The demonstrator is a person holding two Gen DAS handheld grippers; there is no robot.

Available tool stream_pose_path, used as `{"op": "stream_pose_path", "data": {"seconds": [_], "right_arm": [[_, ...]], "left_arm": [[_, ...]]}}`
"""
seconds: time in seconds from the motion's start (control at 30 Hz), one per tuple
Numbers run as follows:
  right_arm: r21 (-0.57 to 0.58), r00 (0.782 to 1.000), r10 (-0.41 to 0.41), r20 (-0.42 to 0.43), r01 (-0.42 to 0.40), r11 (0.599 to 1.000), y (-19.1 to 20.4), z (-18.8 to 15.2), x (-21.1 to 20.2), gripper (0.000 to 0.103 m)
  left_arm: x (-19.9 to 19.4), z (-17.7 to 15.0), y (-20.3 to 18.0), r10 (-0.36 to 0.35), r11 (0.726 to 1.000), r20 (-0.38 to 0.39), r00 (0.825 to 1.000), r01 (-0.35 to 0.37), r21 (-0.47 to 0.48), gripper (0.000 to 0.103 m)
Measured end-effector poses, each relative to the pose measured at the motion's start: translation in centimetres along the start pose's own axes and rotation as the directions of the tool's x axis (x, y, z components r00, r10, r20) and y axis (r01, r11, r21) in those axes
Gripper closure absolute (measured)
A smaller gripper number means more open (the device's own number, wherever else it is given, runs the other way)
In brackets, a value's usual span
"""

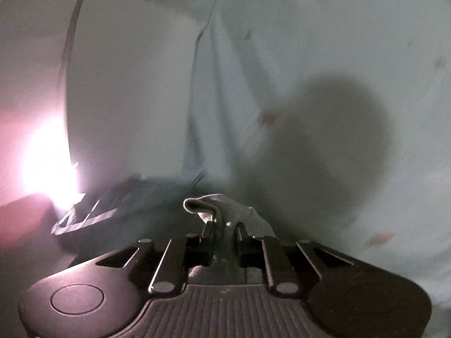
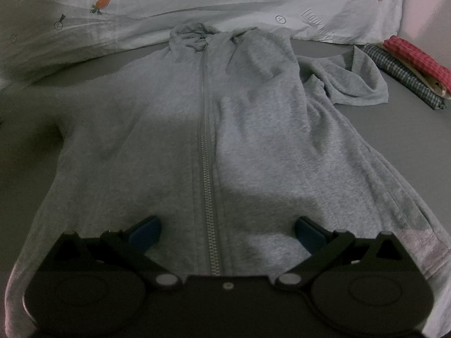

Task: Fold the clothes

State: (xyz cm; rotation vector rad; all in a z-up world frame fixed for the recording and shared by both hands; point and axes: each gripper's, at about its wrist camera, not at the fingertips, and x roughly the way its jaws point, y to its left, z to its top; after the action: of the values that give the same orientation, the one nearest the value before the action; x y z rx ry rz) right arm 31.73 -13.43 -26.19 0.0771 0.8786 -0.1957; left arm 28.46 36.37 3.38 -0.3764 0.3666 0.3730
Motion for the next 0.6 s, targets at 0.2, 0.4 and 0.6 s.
{"op": "stream_pose_path", "data": {"seconds": [0.2,0.4,0.6], "right_arm": [[0.0,1.0,0.003,0.008,-0.003,1.0,0.0,-0.1,0.1,0.0],[-0.015,1.0,0.012,-0.015,-0.012,1.0,-0.2,0.2,0.2,0.0],[-0.054,0.999,0.036,0.002,-0.035,0.998,-1.1,0.7,-2.7,0.014]], "left_arm": [[6.2,-2.8,4.5,0.213,0.973,-0.225,0.951,-0.228,-0.04,0.085],[16.3,-12.5,10.9,0.426,0.896,-0.488,0.762,-0.43,0.111,0.081],[13.2,-13.9,7.2,0.309,0.95,-0.449,0.839,-0.298,0.097,0.038]]}}
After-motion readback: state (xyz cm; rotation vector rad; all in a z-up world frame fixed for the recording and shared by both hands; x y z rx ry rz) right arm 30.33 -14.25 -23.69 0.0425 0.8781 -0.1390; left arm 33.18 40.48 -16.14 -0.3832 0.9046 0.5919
